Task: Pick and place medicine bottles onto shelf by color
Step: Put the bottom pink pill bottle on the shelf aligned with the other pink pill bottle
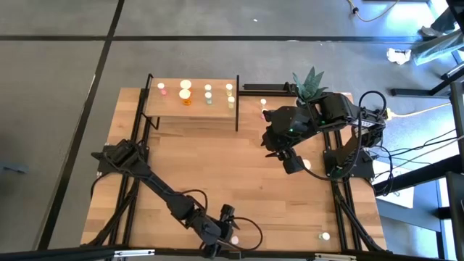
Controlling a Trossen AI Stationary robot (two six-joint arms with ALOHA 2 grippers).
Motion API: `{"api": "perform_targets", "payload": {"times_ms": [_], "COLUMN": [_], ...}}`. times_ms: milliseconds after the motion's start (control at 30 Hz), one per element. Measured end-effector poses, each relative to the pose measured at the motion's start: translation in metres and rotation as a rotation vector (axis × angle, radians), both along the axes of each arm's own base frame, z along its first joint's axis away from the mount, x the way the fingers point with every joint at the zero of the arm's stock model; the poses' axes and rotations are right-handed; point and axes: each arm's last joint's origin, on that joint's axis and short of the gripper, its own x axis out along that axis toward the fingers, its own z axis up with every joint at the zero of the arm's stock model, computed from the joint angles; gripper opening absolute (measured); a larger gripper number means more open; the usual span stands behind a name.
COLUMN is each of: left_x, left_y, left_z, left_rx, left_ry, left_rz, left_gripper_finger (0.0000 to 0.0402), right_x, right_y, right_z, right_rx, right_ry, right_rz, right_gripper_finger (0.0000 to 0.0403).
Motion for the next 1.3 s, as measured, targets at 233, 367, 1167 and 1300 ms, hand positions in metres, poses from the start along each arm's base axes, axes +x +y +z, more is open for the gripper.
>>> {"api": "perform_targets", "payload": {"times_ms": [233,367,1167,1300], "left_x": [0.006,0.008,0.016,0.013], "left_y": [0.001,0.0,-0.003,-0.005], "left_z": [-0.012,-0.014,-0.041,-0.041], "left_rx": [-0.005,-0.018,-0.025,-0.025], "left_ry": [0.016,0.003,0.02,0.023], "left_rz": [0.001,0.0,-0.011,-0.019], "left_gripper_finger": [0.0308,0.0308,0.028,0.0273], "right_x": [0.0,0.0,0.0,0.0], "right_y": [0.0,0.0,0.0,0.0], "right_z": [0.0,0.0,0.0,0.0], "right_rx": [0.001,0.001,-0.001,-0.001], "right_ry": [-0.006,-0.005,-0.006,-0.006], "right_rz": [0.0,0.0,0.003,0.003], "right_gripper_finger": [0.0172,0.0172,0.0172,0.0172]}}
